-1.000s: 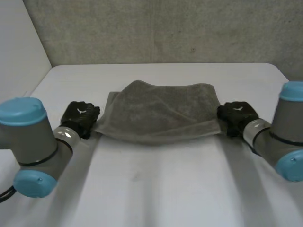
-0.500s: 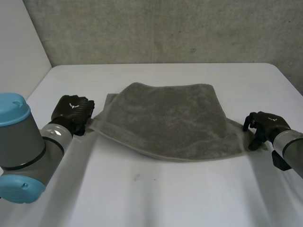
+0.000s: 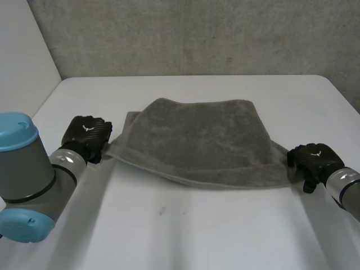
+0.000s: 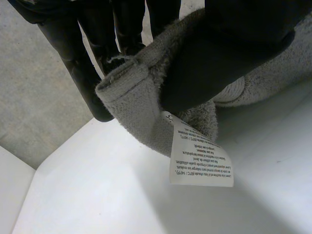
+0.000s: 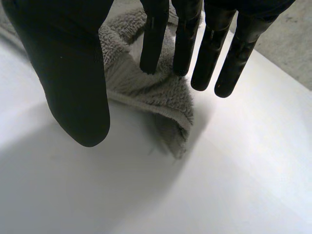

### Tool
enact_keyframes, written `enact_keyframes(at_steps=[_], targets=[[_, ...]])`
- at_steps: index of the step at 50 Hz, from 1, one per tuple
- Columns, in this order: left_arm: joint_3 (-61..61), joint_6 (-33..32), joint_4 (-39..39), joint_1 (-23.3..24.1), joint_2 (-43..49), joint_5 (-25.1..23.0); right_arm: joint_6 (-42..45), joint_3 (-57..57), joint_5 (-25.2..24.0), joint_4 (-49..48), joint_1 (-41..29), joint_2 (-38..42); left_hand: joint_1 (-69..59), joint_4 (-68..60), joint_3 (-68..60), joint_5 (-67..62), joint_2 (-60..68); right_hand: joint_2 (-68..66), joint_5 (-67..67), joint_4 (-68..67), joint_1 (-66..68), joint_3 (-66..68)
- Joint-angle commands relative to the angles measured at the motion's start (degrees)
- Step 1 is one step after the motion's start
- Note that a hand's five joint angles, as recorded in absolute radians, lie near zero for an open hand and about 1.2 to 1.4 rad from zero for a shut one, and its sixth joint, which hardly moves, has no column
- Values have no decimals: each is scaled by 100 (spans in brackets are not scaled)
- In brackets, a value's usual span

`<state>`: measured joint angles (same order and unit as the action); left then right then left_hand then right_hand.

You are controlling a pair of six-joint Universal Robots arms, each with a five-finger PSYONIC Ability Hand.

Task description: Fold the towel.

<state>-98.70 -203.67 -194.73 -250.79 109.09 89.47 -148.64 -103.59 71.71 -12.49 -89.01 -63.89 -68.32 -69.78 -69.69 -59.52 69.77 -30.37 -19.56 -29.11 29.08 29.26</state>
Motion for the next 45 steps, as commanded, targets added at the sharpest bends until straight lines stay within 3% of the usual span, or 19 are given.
enact_keyframes(at_steps=[1, 11, 14, 16, 27, 33, 35, 45], targets=[[0, 21, -4, 12, 15, -9, 125, 31, 10, -447, 6, 105, -1168, -1022, -1031, -1048, 1023, 195, 114, 69, -66, -84], [0, 21, -12, 4, 15, -18, 125, 330, 10, -535, -20, 369, -1168, -1022, -1031, -1048, 1023, -1285, -1366, -1411, 1414, 1396], [8, 21, -12, -23, 15, -18, 125, 462, 10, -535, -29, 492, -1168, -1022, -1031, -1048, 1023, -2496, -2578, -2622, 2625, 2607], [8, 21, -12, -32, 15, -9, 125, 611, 19, -544, -29, 544, -1168, -1022, -1031, -1048, 1023, -4951, -5033, -5077, 5081, 5062], [175, 3, 153, -32, -160, 9, 2, 1112, 71, -368, 50, -290, -1168, -1022, -1031, -1048, 1023, -4963, -5044, -5089, 5092, 5074], [684, 143, 1075, -49, -967, 9, -112, 1798, 63, 950, 50, -1389, -1168, -1022, -1031, -1048, 1023, -4963, -5044, -5089, 5092, 5074], [824, 152, 1330, -49, -1117, 9, -104, 2349, 63, 1938, 68, -1818, -1168, -1022, -1031, -1048, 1023, -4963, -5044, -5089, 5092, 5074], [1731, -23, 3301, -190, -1725, -26, 378, 3783, 1, 4446, 42, -2224, -1168, -1022, -1031, -1048, 1023, -4963, -5044, -5089, 5092, 5074]])
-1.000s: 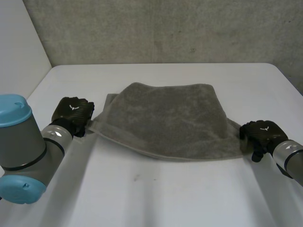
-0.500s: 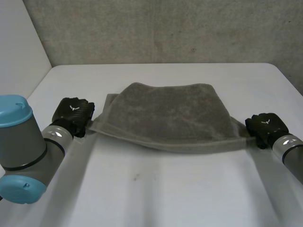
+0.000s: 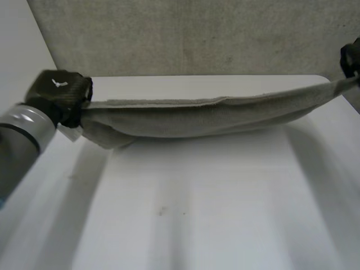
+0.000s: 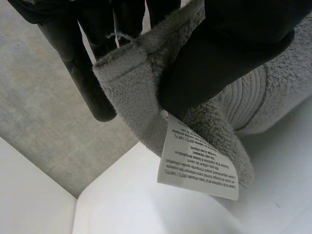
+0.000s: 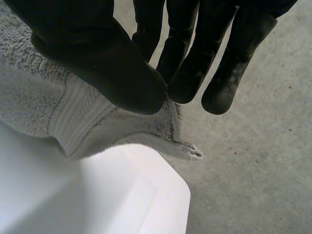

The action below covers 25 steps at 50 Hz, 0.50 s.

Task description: Fold the towel.

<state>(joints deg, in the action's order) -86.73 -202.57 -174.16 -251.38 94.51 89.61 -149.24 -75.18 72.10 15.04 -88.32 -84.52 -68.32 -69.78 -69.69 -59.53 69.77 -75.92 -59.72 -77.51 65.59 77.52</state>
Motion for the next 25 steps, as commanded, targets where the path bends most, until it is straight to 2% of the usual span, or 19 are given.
enact_keyframes(at_steps=[1, 4, 6, 10, 13, 15, 21, 22, 23, 24, 25], targets=[[587, -185, 1332, -208, -214, -40, 439, 944, -38, 1695, -27, -161, -1168, -1022, -1031, -1047, 1023, -408, -1028, -249, 1441, 248], [605, -361, 1333, -253, 74, -32, 826, 952, -29, 1924, -71, 94, -1168, -1022, -1031, -1047, 1023, -408, -1028, -249, 1441, 248], [613, -501, 1324, -253, 363, -23, 1106, 883, 102, 1924, -150, 688, -1168, -1022, -1031, -1047, 1023, -408, -1028, -249, 1441, 248], [832, -783, 1131, -271, 1356, -5, 1169, 899, 164, 1915, -456, 1198, -1168, -1022, -1031, -1047, 1023, -408, -1028, -249, 1441, 248], [1000, -801, 1034, -253, 1693, 21, 1160, 1074, 444, 1766, -659, 1726, -1168, -1022, -1031, -1047, 1023, -408, -1028, -249, 1441, 248], [1463, -836, 946, -244, 2279, 21, 1143, 1269, 604, 1546, -766, 2001, -1168, -1022, -1031, -1047, 1023, -408, -1028, -249, 1441, 248], [2512, -801, 700, -244, 2801, 21, 1046, 1909, 1043, 170, -1099, 2606, -1168, -1022, -1031, -1047, 1023, -408, -1028, -249, 1441, 248], [2808, -810, 439, -218, 2801, 13, 985, 2128, 1113, -330, -1152, 2642, -1168, -1022, -1031, -1047, 1023, -408, -1028, -249, 1441, 248], [3072, -810, 1, -201, 2784, 13, 984, 2130, 1114, -335, -1152, 2642, -1168, -1022, -1031, -1047, 1023, -408, -1028, -249, 1441, 248], [3074, -810, -3, -200, 2783, 13, 889, 2296, 1201, -866, -1161, 2625, -1168, -1022, -1031, -1047, 1023, -408, -1028, -249, 1441, 248], [3248, -784, -604, -192, 2757, 4, 696, 2410, 1262, -1489, -1170, 2547, -1168, -1022, -1031, -1047, 1023, -408, -1028, -249, 1441, 248]])
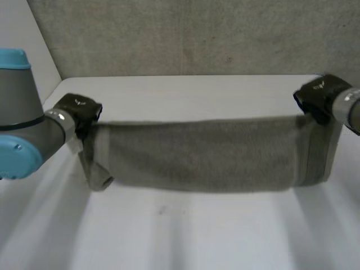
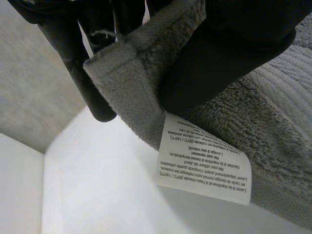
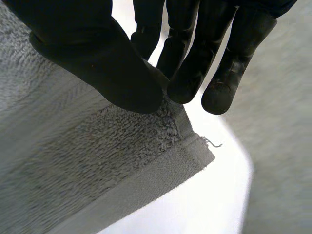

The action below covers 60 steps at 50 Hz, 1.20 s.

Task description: Fold the towel.

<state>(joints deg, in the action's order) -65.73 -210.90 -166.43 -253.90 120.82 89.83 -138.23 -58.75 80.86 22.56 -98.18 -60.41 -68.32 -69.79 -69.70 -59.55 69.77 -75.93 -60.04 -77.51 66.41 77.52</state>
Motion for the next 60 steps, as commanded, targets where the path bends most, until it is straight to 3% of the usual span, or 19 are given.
enact_keyframes(at_steps=[1, 2, 3, 4, 5, 6, 9, 16, 23, 29, 34, 36, 42, 49, 51, 55, 60], targets=[[1211, 84, -2132, 77, 4, -44, -406, 769, 387, -2247, -184, 135, -1168, -1021, -1030, -1045, 1023, -407, -996, -249, 1359, 248], [1212, 84, -2139, 77, 3, -44, -641, 795, 422, -2873, -192, -48, -1168, -1021, -1030, -1045, 1023, -407, -996, -249, 1359, 248], [1160, 119, -2914, 103, -241, -44, -644, 795, 422, -2879, -192, -50, -1168, -1021, -1030, -1045, 1023, -407, -996, -249, 1359, 248], [1159, 119, -2921, 104, -243, -44, -879, 760, 465, -3506, -210, -285, -1168, -1021, -1030, -1045, 1023, -407, -996, -249, 1359, 248], [994, 232, -3670, 147, -565, -62, -1090, 664, 475, -4017, -201, -522, -1168, -1021, -1030, -1045, 1023, -407, -996, -249, 1359, 248], [792, 433, -4304, 174, -830, -88, -1092, 663, 475, -4022, -201, -525, -1168, -1021, -1030, -1045, 1023, -407, -996, -249, 1359, 248], [397, 934, -4862, 165, -1130, -219, -1276, 329, 404, -4418, -210, -850, -1168, -1021, -1030, -1045, 1023, -407, -996, -249, 1359, 248], [-465, 1525, -4601, -1, -1211, -492, -1250, -320, 54, -3716, -210, -859, -1168, -1021, -1030, -1045, 1023, -407, -996, -249, 1359, 248], [-1495, 1525, -4460, -116, -999, -580, -1136, -1005, -325, -3293, -219, -526, -1168, -1021, -1030, -1045, 1023, -407, -996, -249, 1359, 248], [-2251, 1464, -4380, -134, -296, -598, -724, -1787, -395, -3030, -245, 54, -1168, -1021, -1030, -1045, 1023, -407, -996, -249, 1359, 248], [-2506, 1095, -3906, -125, 108, -598, -215, -2227, -326, -2854, -254, 301, -1168, -1021, -1030, -1045, 1023, -407, -996, -249, 1359, 248], [-2585, 684, -3346, -81, 170, -607, -108, -2334, -308, -2765, -219, 258, -1168, -1021, -1030, -1045, 1023, -407, -996, -249, 1359, 248], [-2752, 233, -2473, -46, 29, -598, 103, -2790, -299, -1881, -175, -469, -1168, -1021, -1030, -1045, 1023, -407, -996, -249, 1359, 248], [-3454, 75, -921, -133, -1216, -589, 393, -3239, -308, -445, -17, -1421, -1168, -1021, -1030, -1045, 1023, -407, -996, -249, 1359, 248], [-3586, 84, -570, -203, -1524, -589, 839, -3519, -308, 272, 158, -1945, -1168, -1021, -1030, -1045, 1023, -407, -996, -249, 1359, 248], [-3754, 101, 337, -450, -2289, -615, 1422, -3758, -325, 750, 370, -2361, -1168, -1021, -1030, -1045, 1023, -407, -996, -249, 1359, 248], [-3675, 110, 270, -494, -2782, -615, 1668, -3766, -387, 575, 537, -2458, -1168, -1021, -1030, -1045, 1023, -407, -996, -249, 1359, 248]])
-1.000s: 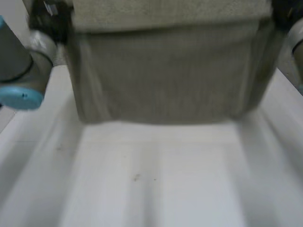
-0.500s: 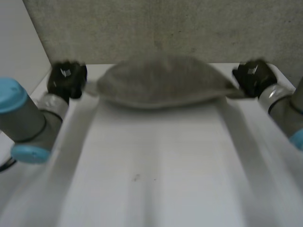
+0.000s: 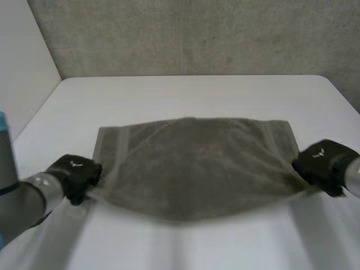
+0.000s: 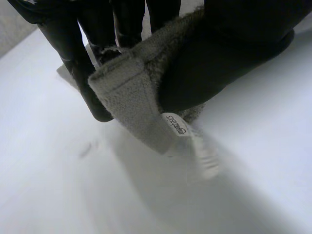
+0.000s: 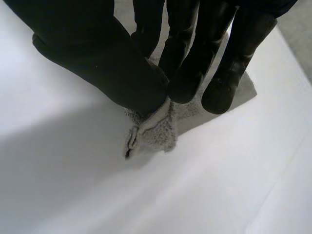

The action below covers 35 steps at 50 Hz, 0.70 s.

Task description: Fold the towel.

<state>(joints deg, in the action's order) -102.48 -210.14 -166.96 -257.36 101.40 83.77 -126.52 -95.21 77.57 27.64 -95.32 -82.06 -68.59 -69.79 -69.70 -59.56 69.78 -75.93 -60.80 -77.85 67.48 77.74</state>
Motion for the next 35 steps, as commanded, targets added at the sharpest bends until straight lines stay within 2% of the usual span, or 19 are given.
enact_keyframes(at_steps=[1, 5, 7, 9, 11, 12, 13, 14, 18, 22, 26, 35], targets=[[0, 34, 322, -148, -841, -10, 383, -86, -49, -213, 233, -267, -1141, -1021, -1030, -1044, 1022, -407, -920, -215, 1252, 226], [123, 52, -509, -86, -780, -1, 22, 55, -14, -963, 171, 24, -1141, -1021, -1030, -1044, 1022, -407, -920, -215, 1252, 226], [167, 43, -820, -77, -586, 7, -389, 379, 30, -1610, 93, 653, -1141, -1021, -1030, -1044, 1022, -407, -920, -215, 1252, 226], [246, 17, -1128, -51, -234, 16, -556, 537, 57, -1848, 23, 961, -1141, -1021, -1030, -1044, 1022, -407, -920, -215, 1252, 226], [657, 43, -1539, 124, 526, 95, -690, 714, 92, -2052, -75, 1263, -1141, -1021, -1030, -1044, 1022, -407, -920, -215, 1252, 226], [659, 43, -1541, 125, 530, 95, -786, 914, 162, -2226, -188, 1576, -1141, -1021, -1030, -1044, 1022, -407, -920, -215, 1252, 226], [920, 43, -1619, 212, 913, 121, -787, 916, 162, -2228, -189, 1579, -1141, -1021, -1030, -1044, 1022, -407, -920, -215, 1252, 226], [1210, 34, -1629, 282, 1291, 148, -830, 1186, 293, -2385, -320, 1910, -1141, -1021, -1030, -1044, 1022, -407, -920, -215, 1252, 226], [1808, 52, -1638, 344, 1942, 288, -971, 1969, 680, -2912, -602, 2781, -1141, -1021, -1030, -1044, 1022, -407, -920, -215, 1252, 226], [2512, 69, -1690, 397, 2637, 595, -1077, 2358, 734, -3397, -708, 3188, -1141, -1021, -1030, -1044, 1022, -407, -920, -215, 1252, 226], [2925, 52, -1778, 424, 3007, 684, -1051, 2770, 803, -4090, -866, 3679, -1141, -1021, -1030, -1044, 1022, -407, -920, -215, 1252, 226], [3542, 43, -2033, 424, 3483, 798, -1033, 3465, 953, -4311, -892, 4295, -1141, -1021, -1030, -1044, 1022, -407, -920, -215, 1252, 226]])
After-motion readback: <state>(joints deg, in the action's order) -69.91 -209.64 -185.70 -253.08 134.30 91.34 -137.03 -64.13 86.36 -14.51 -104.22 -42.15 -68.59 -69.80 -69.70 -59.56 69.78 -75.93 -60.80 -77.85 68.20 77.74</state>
